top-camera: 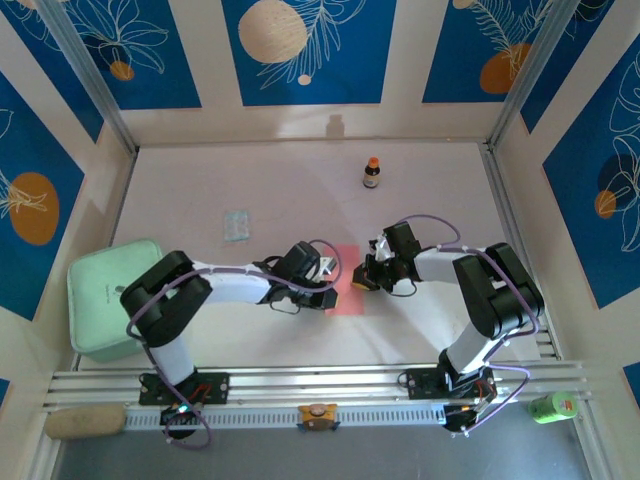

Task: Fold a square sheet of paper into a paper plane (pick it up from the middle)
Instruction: Fold the triangle a second time at the center of the table.

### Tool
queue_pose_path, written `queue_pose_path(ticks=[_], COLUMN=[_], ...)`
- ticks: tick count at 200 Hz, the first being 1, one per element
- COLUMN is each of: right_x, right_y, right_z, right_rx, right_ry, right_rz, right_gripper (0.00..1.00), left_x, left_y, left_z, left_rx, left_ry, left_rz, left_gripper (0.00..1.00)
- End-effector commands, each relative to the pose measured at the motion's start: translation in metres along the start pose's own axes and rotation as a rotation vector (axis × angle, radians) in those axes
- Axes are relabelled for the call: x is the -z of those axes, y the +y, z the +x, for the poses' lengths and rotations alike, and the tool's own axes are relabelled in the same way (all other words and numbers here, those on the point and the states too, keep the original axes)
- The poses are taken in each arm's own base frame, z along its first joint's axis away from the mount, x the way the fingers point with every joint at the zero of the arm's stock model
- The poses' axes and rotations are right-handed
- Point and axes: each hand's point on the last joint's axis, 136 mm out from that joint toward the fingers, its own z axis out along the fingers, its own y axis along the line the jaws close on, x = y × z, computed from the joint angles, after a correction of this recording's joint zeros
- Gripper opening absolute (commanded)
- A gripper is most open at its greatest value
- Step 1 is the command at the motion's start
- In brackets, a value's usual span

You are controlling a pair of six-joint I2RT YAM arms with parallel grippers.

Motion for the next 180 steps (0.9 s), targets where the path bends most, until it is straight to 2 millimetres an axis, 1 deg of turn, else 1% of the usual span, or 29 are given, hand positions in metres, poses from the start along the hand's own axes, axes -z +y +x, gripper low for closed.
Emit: queue_pose_path(ticks=[1, 14, 28, 43, 55, 74, 97, 108, 126, 154, 180], right_x=[0.010, 0.015, 0.018, 0.016, 0.009, -0.006, -0.019, -0.021, -0.017, -0.006, 0.007], right_y=[0.014, 0.023, 0.034, 0.043, 0.046, 0.039, 0.019, 0.010, 0.001, -0.007, -0.009], right_z=[-0.004, -0.006, -0.002, 0.006, 0.017, 0.030, 0.037, 0.035, 0.029, 0.010, -0.012], right_rx=[0.043, 0.074, 0.105, 0.135, 0.151, 0.146, 0.104, 0.092, 0.076, 0.027, -0.004], right_ry=[-0.010, -0.026, -0.024, -0.006, 0.018, 0.060, 0.076, 0.071, 0.045, -0.010, -0.083], right_rz=[-0.025, -0.043, -0.066, -0.082, -0.073, -0.043, 0.006, 0.027, 0.043, 0.021, 0.001], right_gripper=[0.00, 0.00, 0.01, 0.01, 0.01, 0.00, 0.00, 0.00, 0.00, 0.00, 0.00], left_x=[-0.007, -0.010, -0.011, -0.011, -0.011, -0.010, -0.010, -0.010, -0.011, -0.013, -0.014], left_y=[0.019, 0.024, 0.027, 0.029, 0.029, 0.028, 0.028, 0.030, 0.032, 0.033, 0.032], left_z=[0.009, 0.014, 0.019, 0.021, 0.020, 0.020, 0.019, 0.020, 0.023, 0.026, 0.028], left_rx=[0.035, 0.049, 0.063, 0.071, 0.072, 0.070, 0.072, 0.073, 0.079, 0.089, 0.092], left_ry=[0.023, 0.029, 0.031, 0.029, 0.026, 0.023, 0.024, 0.030, 0.038, 0.044, 0.044], left_rz=[-0.044, -0.045, -0.042, -0.040, -0.040, -0.041, -0.043, -0.054, -0.055, -0.044, -0.029], left_gripper=[0.01, 0.00, 0.00, 0.00, 0.00, 0.00, 0.00, 0.00, 0.00, 0.00, 0.00])
